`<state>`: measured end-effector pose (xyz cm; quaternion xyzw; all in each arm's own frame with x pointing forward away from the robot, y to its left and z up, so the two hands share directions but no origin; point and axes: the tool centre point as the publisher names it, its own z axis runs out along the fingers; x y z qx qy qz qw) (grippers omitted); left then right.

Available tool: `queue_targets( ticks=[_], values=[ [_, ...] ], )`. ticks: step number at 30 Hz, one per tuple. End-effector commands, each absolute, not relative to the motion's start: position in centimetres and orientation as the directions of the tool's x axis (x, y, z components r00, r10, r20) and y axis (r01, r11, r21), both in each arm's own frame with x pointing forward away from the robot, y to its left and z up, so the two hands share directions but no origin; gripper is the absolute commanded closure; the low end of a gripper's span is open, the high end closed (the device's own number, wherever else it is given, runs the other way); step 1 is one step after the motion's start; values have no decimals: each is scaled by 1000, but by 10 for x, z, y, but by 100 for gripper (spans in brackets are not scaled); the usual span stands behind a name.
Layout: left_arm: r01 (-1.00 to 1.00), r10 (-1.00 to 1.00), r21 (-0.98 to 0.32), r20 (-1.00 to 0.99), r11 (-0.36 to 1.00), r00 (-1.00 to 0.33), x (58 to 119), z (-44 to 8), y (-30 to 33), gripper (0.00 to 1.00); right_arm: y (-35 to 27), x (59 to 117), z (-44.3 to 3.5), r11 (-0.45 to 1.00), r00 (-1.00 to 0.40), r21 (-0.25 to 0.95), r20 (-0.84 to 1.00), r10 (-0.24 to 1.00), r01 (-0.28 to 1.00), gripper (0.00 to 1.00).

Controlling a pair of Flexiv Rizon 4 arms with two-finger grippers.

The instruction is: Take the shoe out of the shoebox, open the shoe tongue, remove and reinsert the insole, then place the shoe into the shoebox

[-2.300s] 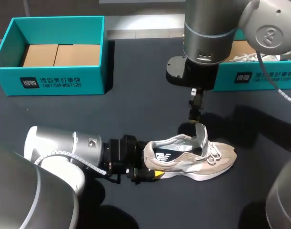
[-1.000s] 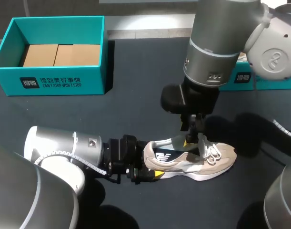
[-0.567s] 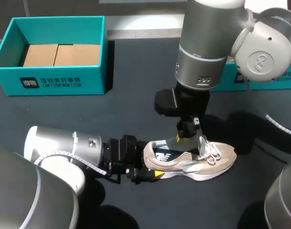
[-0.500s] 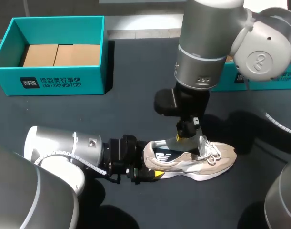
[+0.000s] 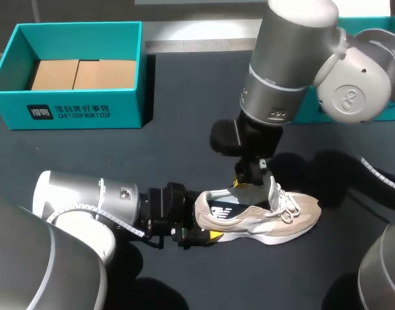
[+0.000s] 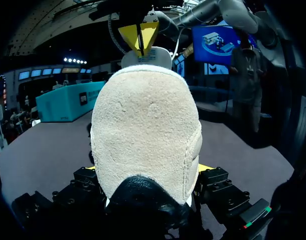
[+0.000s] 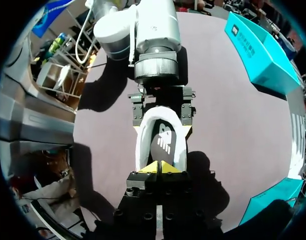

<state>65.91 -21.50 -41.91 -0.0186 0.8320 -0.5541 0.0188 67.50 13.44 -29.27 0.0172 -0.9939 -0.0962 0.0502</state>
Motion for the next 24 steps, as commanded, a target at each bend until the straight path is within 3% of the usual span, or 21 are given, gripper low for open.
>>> queue_targets(
  ticks=[1,17,24],
  values=[
    [-10,-52,-922,-11,387,-999,659,-420,-217,100,136,670,-309,980,-996,196,79,-43,-27,100],
    [-10,-52,-922,-11,387,-999,659,-420,-217,100,136,669,-313,981,-996,192,83,-39,-22,100],
    [-10,-52,-922,-11,387,-999,659,-420,-217,100,157,665,-333,977,-997,198,-29,-70,-74,100]
  ],
)
